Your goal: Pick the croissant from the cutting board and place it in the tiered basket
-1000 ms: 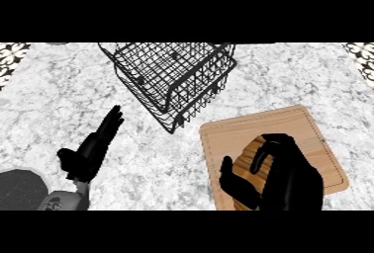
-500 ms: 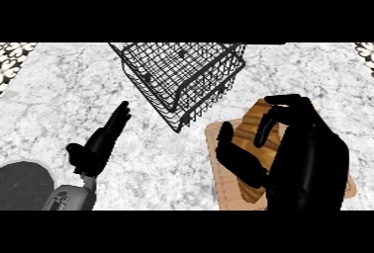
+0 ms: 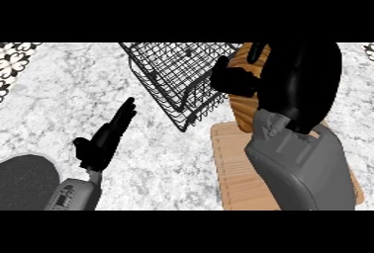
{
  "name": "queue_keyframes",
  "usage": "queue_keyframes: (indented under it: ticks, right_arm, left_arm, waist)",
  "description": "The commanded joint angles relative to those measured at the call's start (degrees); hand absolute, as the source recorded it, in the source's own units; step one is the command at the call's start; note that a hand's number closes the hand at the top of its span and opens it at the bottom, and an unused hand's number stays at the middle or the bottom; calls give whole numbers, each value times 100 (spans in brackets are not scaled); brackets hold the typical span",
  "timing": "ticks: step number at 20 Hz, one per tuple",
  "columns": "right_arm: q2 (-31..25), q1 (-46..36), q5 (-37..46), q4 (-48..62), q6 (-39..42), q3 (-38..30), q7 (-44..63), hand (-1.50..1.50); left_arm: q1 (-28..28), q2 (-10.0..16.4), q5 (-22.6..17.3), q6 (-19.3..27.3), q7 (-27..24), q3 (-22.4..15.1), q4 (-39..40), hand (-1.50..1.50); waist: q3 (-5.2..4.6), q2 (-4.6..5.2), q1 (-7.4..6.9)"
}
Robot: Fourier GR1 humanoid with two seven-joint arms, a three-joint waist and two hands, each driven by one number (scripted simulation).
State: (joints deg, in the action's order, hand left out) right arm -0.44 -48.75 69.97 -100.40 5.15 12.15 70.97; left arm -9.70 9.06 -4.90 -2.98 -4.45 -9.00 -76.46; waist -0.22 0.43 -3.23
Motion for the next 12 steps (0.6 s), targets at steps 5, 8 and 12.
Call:
queue_keyframes:
  ticks: [5, 8, 12]
  right_arm:
    - [42, -1878, -630, 2460, -287, -1137, 786, 150]
    - [42, -2405, -831, 3303, -480, -1406, 597, 150]
    - [42, -2751, -919, 4399, -1275, -1532, 186, 150]
  left_arm:
    - [117, -86, 99, -40, -169, -127, 55, 0]
    - [22, -61, 116, -72, -252, -65, 257, 0]
    - [-192, -23, 129, -73, -51, -41, 102, 0]
  waist:
    - [1, 50, -149]
    - [0, 61, -126]
    - [8, 63, -138]
